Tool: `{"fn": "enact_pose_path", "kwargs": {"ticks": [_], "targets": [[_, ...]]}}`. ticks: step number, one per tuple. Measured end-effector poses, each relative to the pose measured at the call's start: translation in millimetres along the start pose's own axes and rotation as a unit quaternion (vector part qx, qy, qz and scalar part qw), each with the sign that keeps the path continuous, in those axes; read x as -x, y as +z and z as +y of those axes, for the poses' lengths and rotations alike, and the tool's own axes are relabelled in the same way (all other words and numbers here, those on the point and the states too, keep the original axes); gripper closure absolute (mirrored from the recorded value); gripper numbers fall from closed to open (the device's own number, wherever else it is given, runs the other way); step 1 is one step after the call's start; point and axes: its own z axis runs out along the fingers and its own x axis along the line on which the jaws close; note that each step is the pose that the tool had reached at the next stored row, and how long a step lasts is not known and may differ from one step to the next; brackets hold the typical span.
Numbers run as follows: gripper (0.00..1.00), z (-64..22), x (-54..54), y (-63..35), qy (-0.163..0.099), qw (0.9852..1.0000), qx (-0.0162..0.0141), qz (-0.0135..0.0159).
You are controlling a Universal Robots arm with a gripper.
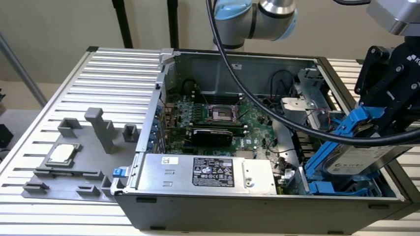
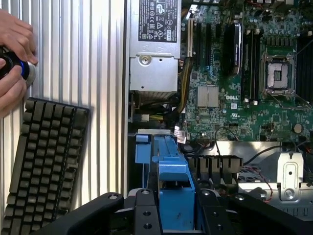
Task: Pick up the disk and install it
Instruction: 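Insert the disk into the insertion slot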
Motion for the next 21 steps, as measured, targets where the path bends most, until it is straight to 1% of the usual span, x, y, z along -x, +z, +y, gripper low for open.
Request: {"fn": "enact_pose_path", "kwargs": {"ticks": [7, 21], "targets": [[0.67, -0.4, -0.4, 4.5, -0.002, 1.0, 0.0017, 0.0001], [0.67, -0.8, -0.7, 13.0, -0.004, 1.0, 0.0019, 0.0002]]}}
